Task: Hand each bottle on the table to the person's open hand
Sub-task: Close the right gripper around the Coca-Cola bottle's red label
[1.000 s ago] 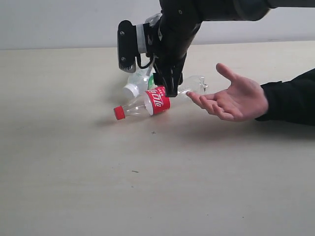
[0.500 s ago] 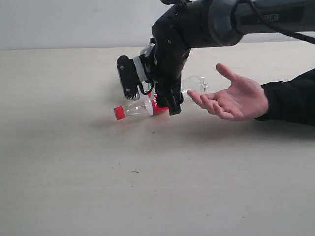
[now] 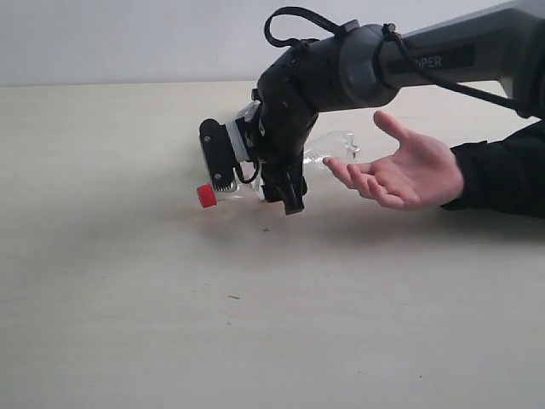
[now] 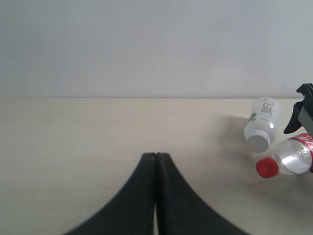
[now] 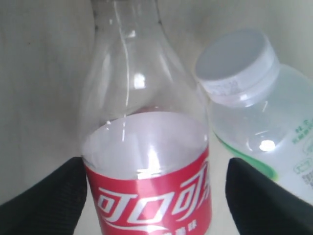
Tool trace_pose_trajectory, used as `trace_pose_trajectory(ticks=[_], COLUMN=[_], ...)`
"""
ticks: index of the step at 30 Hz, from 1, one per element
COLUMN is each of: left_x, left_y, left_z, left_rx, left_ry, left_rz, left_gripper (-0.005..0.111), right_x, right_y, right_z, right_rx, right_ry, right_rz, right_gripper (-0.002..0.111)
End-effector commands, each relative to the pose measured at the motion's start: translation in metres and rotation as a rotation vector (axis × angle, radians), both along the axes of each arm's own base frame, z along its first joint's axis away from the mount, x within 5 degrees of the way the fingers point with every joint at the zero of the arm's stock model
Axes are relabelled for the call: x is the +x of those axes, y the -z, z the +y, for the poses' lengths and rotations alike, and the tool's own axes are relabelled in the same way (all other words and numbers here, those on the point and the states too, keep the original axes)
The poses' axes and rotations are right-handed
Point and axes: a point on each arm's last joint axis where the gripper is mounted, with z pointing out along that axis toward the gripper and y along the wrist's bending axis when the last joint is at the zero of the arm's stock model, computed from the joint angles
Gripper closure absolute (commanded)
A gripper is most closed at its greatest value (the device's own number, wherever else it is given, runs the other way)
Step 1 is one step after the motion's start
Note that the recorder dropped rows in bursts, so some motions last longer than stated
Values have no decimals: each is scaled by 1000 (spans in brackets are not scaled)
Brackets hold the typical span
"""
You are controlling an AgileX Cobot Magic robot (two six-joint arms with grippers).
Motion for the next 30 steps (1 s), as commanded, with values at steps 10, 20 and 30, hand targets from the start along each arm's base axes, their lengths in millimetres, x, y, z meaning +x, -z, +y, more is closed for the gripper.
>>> trace_pose_trajectory(ticks=[10, 20, 30], left_x=[0, 0, 0], left_y=[1, 1, 1], left_z=[0, 0, 0], left_rx=[2, 2, 2], left_ry=[0, 0, 0], left_rz=[-5, -5, -5], left_gripper=[107, 107, 107], right_x=[1, 1, 1], right_y=[17, 15, -7], right_z=[1, 1, 1], right_rx=[-16, -8, 25], right_ry=[-3, 19, 28], right_rz=[22, 26, -7], right_gripper=[37, 63, 108])
